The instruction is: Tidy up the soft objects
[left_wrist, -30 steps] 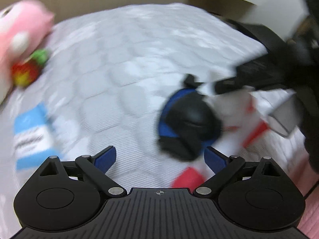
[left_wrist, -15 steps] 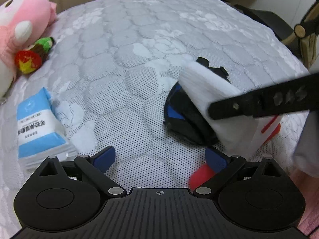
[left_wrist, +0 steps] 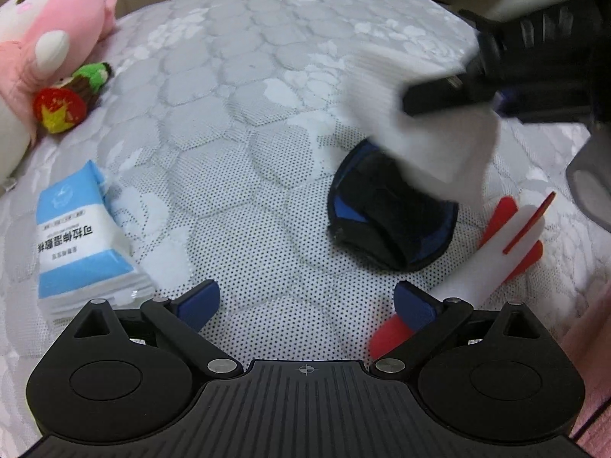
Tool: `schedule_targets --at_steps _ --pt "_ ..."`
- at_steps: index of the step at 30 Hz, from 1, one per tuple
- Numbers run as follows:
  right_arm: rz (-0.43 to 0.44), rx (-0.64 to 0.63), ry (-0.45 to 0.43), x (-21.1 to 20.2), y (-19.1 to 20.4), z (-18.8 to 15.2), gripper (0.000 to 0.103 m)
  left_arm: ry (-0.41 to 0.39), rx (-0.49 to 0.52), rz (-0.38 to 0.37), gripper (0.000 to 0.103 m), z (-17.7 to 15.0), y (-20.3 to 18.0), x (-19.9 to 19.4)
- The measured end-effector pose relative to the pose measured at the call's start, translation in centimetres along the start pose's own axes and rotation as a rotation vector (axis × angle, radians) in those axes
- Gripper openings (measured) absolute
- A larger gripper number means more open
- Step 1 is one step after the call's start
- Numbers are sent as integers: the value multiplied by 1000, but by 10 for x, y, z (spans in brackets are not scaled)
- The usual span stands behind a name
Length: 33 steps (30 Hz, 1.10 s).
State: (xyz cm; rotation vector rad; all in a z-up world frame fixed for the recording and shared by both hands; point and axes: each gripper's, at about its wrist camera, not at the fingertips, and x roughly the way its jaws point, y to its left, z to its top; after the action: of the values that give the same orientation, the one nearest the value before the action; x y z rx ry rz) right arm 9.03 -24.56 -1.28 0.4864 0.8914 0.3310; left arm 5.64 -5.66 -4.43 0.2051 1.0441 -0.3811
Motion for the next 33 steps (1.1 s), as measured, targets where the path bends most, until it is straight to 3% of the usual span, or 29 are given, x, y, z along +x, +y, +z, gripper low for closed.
schedule_targets --at_steps 3,6,9,12,14,16,17,19,24,29,30,31,32,33 --pt "22 -55 40 14 8 -11 16 2 1 -2 100 0 -1 1" --pt "-60 -143 92 26 19 -29 17 4 5 -2 100 1 0 3" --pt "-151 -180 49 22 19 -28 16 -8 0 3 100 2 3 1" --pt "-207 -102 -1 16 3 -16 16 -120 -60 7 100 8 21 -23" --pt "-240 -33 -19 13 -12 -9 16 -240 -152 57 100 12 42 -47" --pt "-250 50 -32 9 -27 -2 16 -328 -217 176 101 14 64 -66" --pt "-244 96 -40 6 -36 0 16 -335 -228 240 102 15 73 -68" --pt "-218 167 -63 1 -49 6 16 -275 -247 319 102 18 92 -60" --pt "-150 209 -95 -7 -56 9 17 -89 -331 330 102 22 121 -15" --pt "-129 184 -77 -4 -50 8 17 -38 -211 472 100 37 110 19" --pt "-127 179 -79 -5 -48 8 17 -40 -204 485 96 40 108 22" --pt "-126 175 -82 -7 -47 7 17 -41 -204 469 69 42 107 23" --pt "-125 174 -86 -8 -47 7 17 -40 -207 438 61 42 104 24" --pt "-124 179 -90 -10 -47 7 17 -44 -205 399 61 42 100 22"
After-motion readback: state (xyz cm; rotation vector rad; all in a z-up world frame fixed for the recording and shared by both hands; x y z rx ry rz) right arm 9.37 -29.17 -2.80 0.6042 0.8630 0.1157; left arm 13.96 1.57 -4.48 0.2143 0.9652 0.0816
